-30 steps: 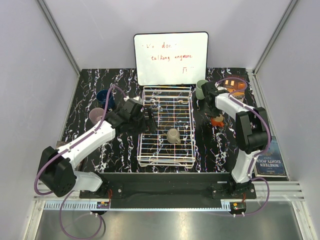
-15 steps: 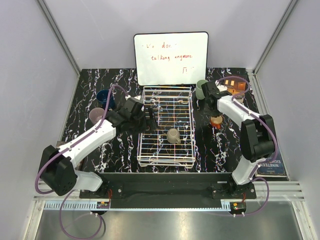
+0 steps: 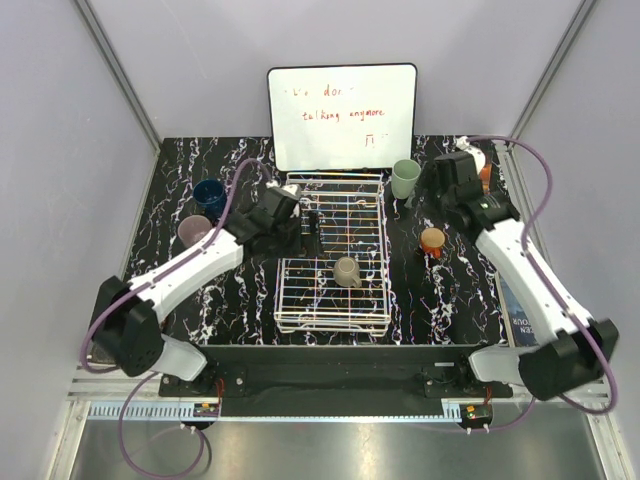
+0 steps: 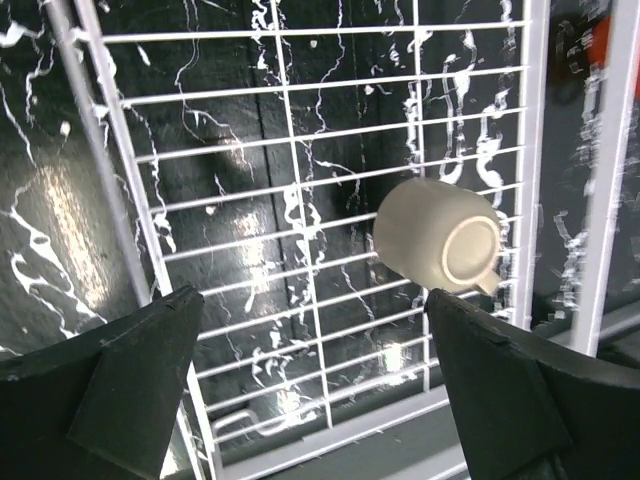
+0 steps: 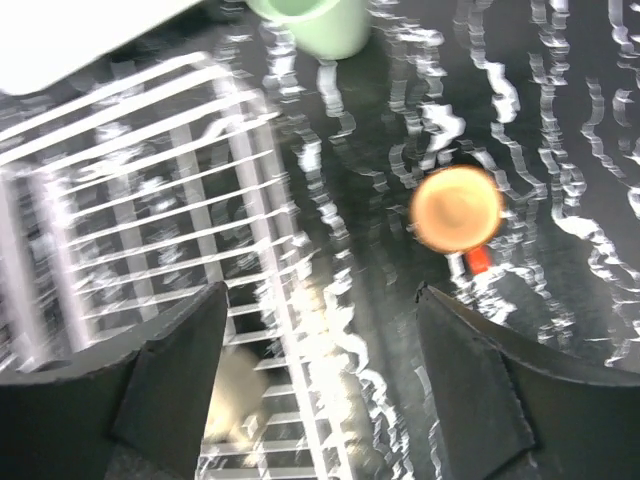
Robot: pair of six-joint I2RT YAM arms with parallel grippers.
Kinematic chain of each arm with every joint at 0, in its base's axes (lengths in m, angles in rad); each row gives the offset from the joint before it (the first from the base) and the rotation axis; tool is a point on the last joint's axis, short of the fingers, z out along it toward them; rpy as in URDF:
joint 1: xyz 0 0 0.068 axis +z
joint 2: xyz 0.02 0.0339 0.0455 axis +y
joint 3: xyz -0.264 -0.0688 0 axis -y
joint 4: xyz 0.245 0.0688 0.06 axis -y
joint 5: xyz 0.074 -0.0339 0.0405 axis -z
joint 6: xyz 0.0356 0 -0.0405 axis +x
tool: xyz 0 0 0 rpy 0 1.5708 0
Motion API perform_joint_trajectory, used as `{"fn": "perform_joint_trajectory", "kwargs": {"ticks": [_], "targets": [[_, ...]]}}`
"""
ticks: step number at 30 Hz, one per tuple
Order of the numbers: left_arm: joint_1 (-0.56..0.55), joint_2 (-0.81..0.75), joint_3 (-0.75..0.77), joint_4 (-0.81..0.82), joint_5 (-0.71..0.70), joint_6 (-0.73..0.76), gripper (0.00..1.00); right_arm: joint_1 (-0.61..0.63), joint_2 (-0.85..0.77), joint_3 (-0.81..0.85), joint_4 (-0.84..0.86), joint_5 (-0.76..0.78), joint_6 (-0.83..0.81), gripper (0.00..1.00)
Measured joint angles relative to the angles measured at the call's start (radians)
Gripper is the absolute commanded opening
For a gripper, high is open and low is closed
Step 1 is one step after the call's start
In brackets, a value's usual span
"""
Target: Unload the cups from the dish rack
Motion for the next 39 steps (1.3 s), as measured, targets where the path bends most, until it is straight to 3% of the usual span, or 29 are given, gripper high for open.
{"fn": "perform_joint_trajectory", "kwargs": {"ticks": [4, 10, 32, 35, 36, 39], "targets": [[-0.074, 0.086, 0.058, -0.008, -0.062, 0.051, 0.99, 0.048, -0.149, -0.030, -0.003, -0.037, -0.002, 0.88], [-0.209, 0.185, 0.152, -0.010, -0.120, 0.084, 0.99, 0.076, -0.228, -0.063, -0.026, -0.072, -0.004, 0.89], [-0.283, 0.425, 0.272, -0.011, -0.151, 0.050, 0.99, 0.076, -0.244, -0.113, -0.061, -0.140, -0.047, 0.89], [-0.283, 0.435, 0.272, -0.010, -0.153, 0.036, 0.91, 0.076, -0.245, -0.115, -0.061, -0.147, -0.056, 0.89], [-0.283, 0.435, 0.272, -0.010, -0.156, 0.033, 0.81, 0.076, -0.246, -0.117, -0.061, -0.147, -0.058, 0.89], [-0.283, 0.435, 0.271, -0.008, -0.162, 0.019, 0.68, 0.076, -0.248, -0.119, -0.062, -0.148, -0.068, 0.88]]}}
